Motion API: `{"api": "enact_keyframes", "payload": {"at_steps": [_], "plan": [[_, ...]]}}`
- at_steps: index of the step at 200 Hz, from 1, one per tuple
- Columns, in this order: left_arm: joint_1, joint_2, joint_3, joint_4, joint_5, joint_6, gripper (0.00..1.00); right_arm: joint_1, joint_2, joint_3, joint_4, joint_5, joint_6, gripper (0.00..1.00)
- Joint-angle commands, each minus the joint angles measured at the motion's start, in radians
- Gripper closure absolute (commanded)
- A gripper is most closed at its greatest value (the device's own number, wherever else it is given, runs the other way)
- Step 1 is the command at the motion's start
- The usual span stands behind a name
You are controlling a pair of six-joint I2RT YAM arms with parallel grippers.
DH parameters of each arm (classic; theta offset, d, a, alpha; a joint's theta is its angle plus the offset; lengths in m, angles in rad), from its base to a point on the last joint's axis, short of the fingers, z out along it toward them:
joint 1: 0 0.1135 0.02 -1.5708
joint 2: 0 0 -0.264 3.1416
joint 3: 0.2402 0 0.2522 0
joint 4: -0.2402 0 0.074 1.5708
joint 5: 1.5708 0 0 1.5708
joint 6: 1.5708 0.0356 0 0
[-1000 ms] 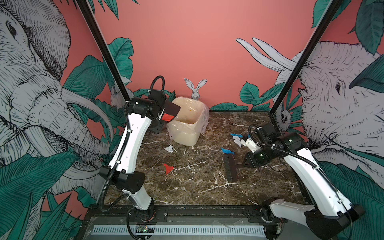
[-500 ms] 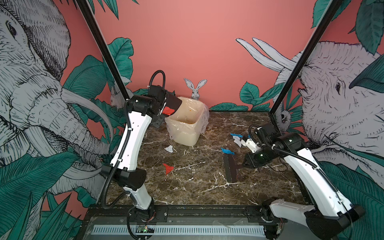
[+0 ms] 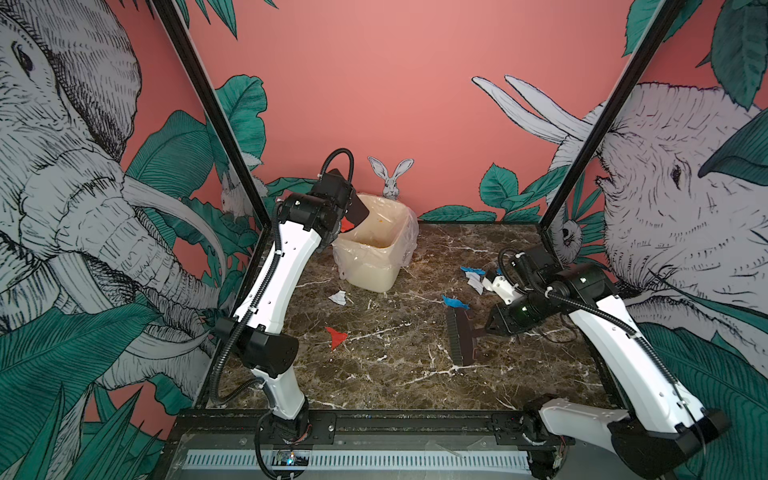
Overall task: Sweep away the paper scraps from the table
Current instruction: 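Tip the dustpan over the cream bin with the left gripper to dump scraps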
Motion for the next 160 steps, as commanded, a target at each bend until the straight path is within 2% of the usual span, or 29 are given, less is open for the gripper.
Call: {"api": "enact_keyframes", "payload": {"at_steps": [1,29,69,129,160], "plan": [[-0.032,-0.056,-0.093,0.166,-0.114,0.148,1.0,-0.004,0.001,0.026,-0.011,-0.024,0.01,1.0],[-0.082,-0.124,-0.266,0.434,-0.197,0.332,1.0,-0.004,0.004,0.033,-0.013,-0.026,0.01,1.0],[-0.121,-0.188,-0.419,0.756,-0.285,0.59,1.0,-0.004,-0.001,0.027,-0.021,-0.021,0.005,1.0],[-0.168,-0.27,-0.628,1.172,-0.295,0.988,1.0,-0.003,-0.005,0.015,-0.011,-0.024,0.005,1.0],[-0.172,-0.283,-0.647,1.223,-0.292,1.023,1.0,-0.005,-0.01,0.011,-0.012,-0.021,0.004,1.0]]}}
